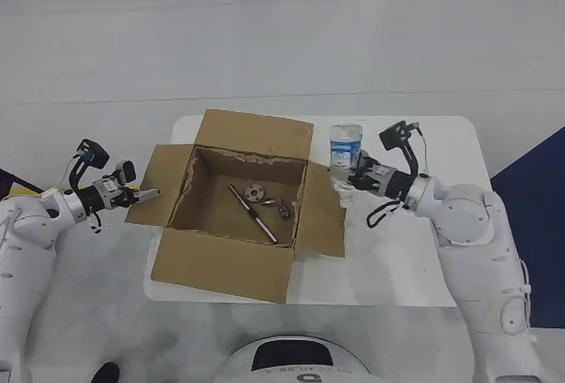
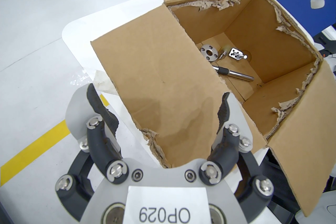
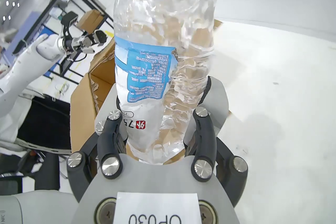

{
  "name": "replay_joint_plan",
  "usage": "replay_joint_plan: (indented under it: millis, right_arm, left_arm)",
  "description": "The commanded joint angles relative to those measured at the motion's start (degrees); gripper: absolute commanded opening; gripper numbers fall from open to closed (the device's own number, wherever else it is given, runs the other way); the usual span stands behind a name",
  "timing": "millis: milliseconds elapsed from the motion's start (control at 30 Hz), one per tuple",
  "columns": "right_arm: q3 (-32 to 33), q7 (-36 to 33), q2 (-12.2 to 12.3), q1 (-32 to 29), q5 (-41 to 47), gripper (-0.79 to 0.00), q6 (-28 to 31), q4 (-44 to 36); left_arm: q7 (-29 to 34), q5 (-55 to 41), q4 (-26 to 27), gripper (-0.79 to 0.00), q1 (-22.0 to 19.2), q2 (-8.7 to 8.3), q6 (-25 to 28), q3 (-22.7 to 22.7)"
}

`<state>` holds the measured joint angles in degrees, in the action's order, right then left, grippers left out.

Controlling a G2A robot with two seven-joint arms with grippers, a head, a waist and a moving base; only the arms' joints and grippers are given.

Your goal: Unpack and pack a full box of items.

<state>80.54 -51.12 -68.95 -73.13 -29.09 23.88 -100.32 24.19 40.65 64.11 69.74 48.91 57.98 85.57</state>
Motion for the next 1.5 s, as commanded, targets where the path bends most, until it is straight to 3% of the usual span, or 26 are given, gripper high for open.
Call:
replay_joint_plan:
  millis: [0, 200, 367, 533, 700, 733, 767, 800, 833, 867, 900, 1233, 1367, 1467]
  right_arm:
    - [-6.7, -2.7, -0.6, 5.6, -2.9, -0.785, -2.3, 0.9]
    - [-25.4, -7.0, -4.2, 21.7, -5.2, -0.785, -9.5, 10.3]
    - [-37.4, -7.9, -8.4, 31.6, -1.4, -0.785, -12.4, 21.5]
    - [-47.6, -9.7, -13.7, 38.2, 2.9, -0.785, -16.4, 33.3]
    - [-54.3, -7.9, -18.8, 40.7, 6.1, -0.785, -17.9, 42.7]
    - [-55.0, -7.4, -19.7, 41.1, 6.8, -0.760, -17.7, 44.3]
    - [-55.6, -7.0, -20.5, 41.5, 7.3, -0.613, -17.5, 45.8]
    - [-56.2, -6.6, -21.3, 42.0, 7.5, -0.542, -17.7, 47.1]
    - [-56.8, -6.3, -22.1, 42.4, 7.6, -0.422, -18.2, 48.3]
    - [-57.3, -6.0, -22.8, 42.7, 7.8, -0.160, -18.4, 49.1]
    - [-57.8, -5.9, -23.4, 43.0, 7.9, 0.000, -18.4, 50.0]
    - [-59.2, -4.8, -27.4, 45.4, 7.3, 0.000, -18.2, 54.7]
    - [-57.8, -0.4, -26.9, 45.9, 4.1, 0.000, -18.0, 51.2]
    - [-55.0, 4.2, -24.6, 44.0, 0.7, 0.000, -15.9, 45.0]
  left_arm:
    - [0.0, 0.0, 0.0, 0.000, 0.0, 0.00, 0.0, 0.0]
    - [0.0, 0.0, 0.0, 0.000, 0.0, 0.00, 0.0, 0.0]
    - [0.0, 0.0, 0.0, 0.000, 0.0, 0.00, 0.0, 0.0]
    - [0.0, 0.0, 0.0, 0.000, 0.0, 0.00, 0.0, 0.0]
    - [0.0, 0.0, 0.0, 0.000, 0.0, 0.00, 0.0, 0.0]
    - [0.0, 0.0, 0.0, 0.000, 0.0, 0.00, 0.0, 0.0]
    - [0.0, 0.0, 0.0, 0.000, 0.0, 0.00, 0.0, 0.0]
    - [0.0, 0.0, 0.0, 0.000, 0.0, 0.00, 0.0, 0.0]
    - [0.0, 0.0, 0.0, 0.000, 0.0, 0.00, 0.0, 0.0]
    - [0.0, 0.0, 0.0, 0.000, 0.0, 0.00, 0.0, 0.0]
    - [0.0, 0.0, 0.0, 0.000, 0.0, 0.00, 0.0, 0.0]
    - [-0.8, 0.2, 0.2, 0.000, 0.3, 0.04, -1.3, 0.1]
    - [-6.5, 5.0, 0.6, 0.000, 2.3, -0.27, -5.1, 2.7]
    - [-12.0, 9.5, -1.1, 0.000, 4.3, -0.64, -5.6, 4.9]
